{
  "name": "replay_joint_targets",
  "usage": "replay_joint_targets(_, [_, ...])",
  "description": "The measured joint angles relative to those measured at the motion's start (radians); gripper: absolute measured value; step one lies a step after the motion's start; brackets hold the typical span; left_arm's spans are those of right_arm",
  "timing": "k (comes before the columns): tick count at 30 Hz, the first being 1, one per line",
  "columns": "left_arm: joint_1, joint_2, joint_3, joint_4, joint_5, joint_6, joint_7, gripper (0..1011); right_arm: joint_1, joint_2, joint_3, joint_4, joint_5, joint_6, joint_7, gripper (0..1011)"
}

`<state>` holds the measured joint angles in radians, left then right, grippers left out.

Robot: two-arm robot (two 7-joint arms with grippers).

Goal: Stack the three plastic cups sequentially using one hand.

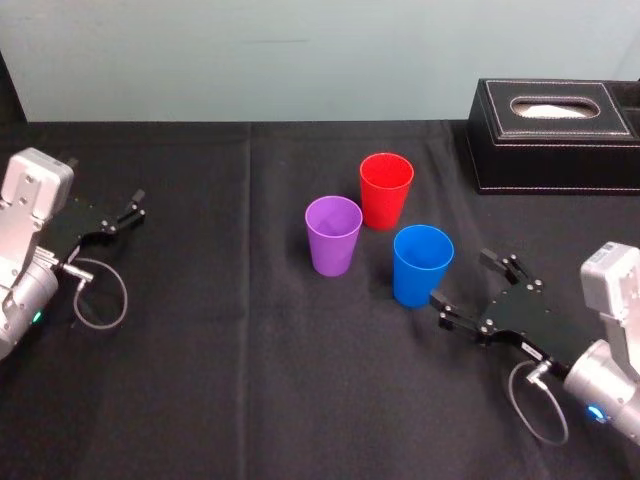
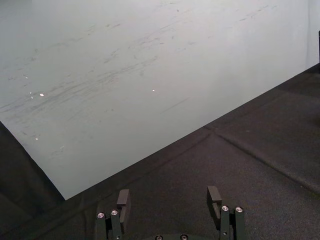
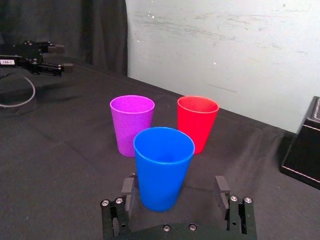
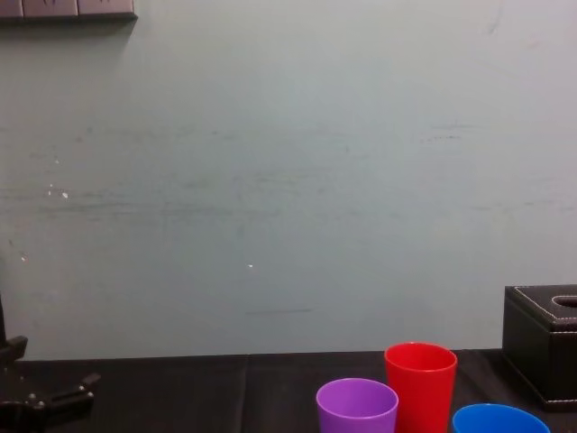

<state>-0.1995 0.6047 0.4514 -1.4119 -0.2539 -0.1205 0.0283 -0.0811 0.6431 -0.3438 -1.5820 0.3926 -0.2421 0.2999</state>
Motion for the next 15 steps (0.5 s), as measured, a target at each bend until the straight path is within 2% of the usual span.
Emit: replay_joint_targets(15, [0.000, 0.000, 0.000, 0.000, 0.000, 0.000, 0.000, 1005, 0.095, -0.109, -0.012, 0.069, -0.003, 0.071, 0.028, 1000])
